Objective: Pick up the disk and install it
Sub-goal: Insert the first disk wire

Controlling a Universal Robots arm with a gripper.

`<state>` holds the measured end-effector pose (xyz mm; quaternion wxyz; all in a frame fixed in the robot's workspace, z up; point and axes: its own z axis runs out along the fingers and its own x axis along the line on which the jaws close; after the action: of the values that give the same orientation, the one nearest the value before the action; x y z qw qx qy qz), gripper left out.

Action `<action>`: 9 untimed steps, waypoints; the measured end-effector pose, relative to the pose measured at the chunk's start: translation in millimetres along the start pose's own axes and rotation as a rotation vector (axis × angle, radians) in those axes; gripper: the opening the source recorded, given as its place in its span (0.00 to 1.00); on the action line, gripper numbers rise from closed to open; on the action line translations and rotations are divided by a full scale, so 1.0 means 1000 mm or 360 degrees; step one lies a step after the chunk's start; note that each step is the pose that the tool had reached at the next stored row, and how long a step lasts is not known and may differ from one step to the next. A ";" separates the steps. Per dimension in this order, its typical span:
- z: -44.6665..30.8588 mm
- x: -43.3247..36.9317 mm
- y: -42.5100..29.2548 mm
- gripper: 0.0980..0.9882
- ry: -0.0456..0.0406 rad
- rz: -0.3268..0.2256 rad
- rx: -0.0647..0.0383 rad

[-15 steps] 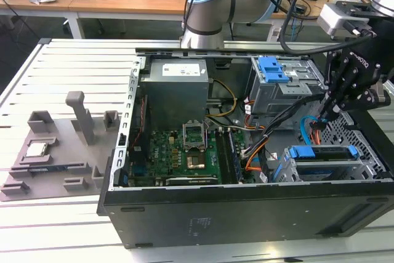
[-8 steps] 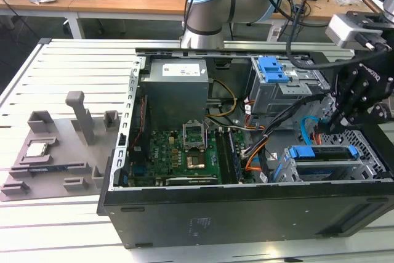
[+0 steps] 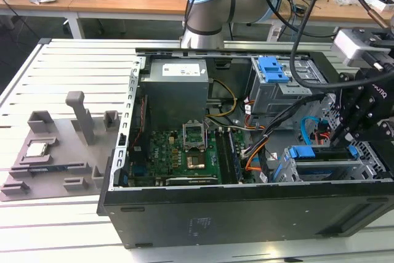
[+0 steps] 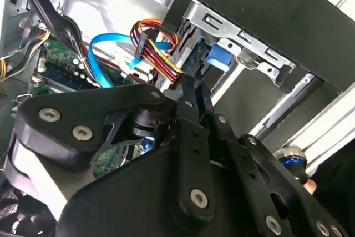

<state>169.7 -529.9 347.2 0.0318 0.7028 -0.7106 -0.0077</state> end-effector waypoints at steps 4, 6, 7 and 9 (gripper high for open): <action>0.0036 -0.0006 -0.0022 0.08 0.0000 0.0000 0.0000; 0.0055 -0.0008 -0.0030 0.08 -0.0001 0.0000 0.0000; 0.0060 -0.0007 -0.0033 0.08 0.0000 0.0000 0.0000; 0.0070 -0.0008 -0.0041 0.08 0.0000 0.0000 0.0000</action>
<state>173.4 -529.4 340.0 0.0319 0.7027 -0.7107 -0.0077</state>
